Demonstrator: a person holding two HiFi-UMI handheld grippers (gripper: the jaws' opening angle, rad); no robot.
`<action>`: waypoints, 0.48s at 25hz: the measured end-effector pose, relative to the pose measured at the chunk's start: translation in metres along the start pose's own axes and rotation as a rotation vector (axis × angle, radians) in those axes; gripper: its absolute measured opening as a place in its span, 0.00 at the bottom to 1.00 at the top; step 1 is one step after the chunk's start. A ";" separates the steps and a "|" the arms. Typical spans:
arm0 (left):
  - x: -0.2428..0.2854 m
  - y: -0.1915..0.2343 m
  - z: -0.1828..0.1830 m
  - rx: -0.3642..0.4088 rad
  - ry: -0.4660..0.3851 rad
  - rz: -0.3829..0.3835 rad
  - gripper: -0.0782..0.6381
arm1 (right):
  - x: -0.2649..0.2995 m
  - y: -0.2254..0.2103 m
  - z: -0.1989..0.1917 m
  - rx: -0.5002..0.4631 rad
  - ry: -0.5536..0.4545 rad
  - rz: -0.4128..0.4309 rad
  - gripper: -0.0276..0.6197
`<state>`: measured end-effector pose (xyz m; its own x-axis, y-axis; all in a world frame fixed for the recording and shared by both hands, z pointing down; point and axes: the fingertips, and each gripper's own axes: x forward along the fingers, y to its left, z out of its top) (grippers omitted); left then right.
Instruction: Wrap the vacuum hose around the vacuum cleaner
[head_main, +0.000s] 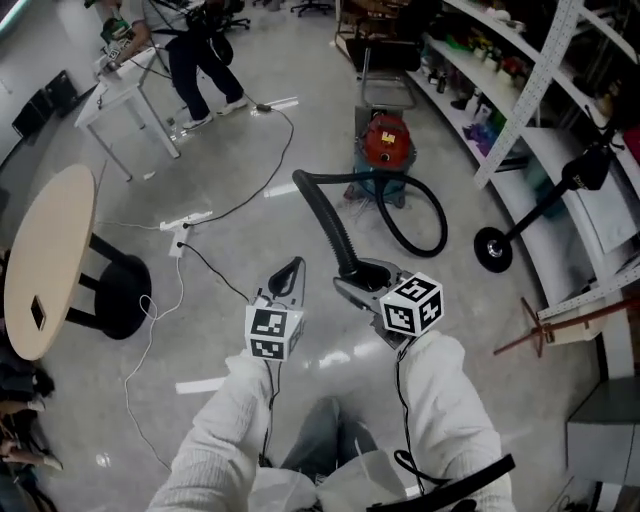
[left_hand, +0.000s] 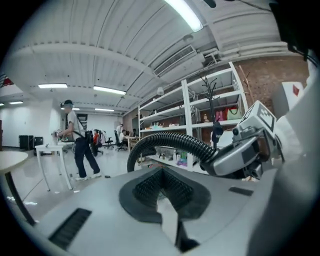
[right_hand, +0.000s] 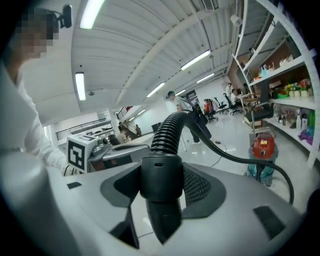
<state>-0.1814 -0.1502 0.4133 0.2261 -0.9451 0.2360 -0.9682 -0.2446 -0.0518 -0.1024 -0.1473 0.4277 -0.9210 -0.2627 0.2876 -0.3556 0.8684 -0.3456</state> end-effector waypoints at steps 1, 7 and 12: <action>0.002 0.002 0.035 0.005 -0.020 -0.011 0.11 | -0.008 0.000 0.035 0.010 -0.035 -0.024 0.40; 0.027 0.015 0.177 -0.008 -0.105 -0.061 0.11 | -0.062 -0.027 0.191 0.030 -0.218 -0.204 0.40; 0.059 0.010 0.240 -0.031 -0.130 -0.113 0.11 | -0.105 -0.055 0.268 0.054 -0.342 -0.280 0.40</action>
<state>-0.1520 -0.2606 0.1935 0.3433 -0.9327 0.1108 -0.9384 -0.3457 -0.0021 -0.0283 -0.2801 0.1773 -0.7842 -0.6168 0.0675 -0.5983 0.7230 -0.3454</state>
